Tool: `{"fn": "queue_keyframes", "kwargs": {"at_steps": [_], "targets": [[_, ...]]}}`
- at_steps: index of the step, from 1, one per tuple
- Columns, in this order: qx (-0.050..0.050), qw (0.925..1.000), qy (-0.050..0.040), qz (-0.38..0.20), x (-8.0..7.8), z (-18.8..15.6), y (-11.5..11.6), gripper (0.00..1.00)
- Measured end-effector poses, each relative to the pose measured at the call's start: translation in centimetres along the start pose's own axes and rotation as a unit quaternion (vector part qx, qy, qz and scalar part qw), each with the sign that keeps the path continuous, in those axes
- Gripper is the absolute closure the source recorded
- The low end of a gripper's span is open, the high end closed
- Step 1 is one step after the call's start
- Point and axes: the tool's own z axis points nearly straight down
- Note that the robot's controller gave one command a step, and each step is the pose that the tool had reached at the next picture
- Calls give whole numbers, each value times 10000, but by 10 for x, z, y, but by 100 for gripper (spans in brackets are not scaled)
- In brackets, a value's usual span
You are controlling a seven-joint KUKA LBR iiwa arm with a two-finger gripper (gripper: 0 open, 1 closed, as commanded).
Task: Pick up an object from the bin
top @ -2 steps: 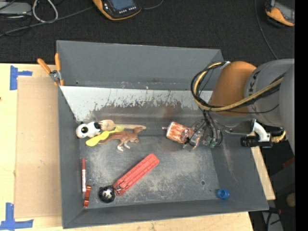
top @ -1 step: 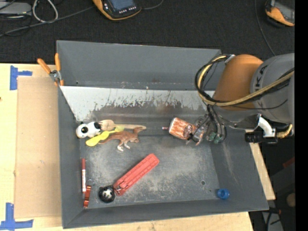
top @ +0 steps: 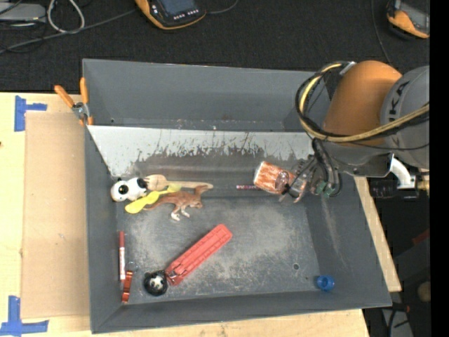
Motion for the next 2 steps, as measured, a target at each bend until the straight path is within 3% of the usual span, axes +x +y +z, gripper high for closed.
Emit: {"fn": "queue_keyframes", "kwargs": {"at_steps": [2], "targets": [[-18, 10000, -43, -13, -2, -58, 1, 100]]}}
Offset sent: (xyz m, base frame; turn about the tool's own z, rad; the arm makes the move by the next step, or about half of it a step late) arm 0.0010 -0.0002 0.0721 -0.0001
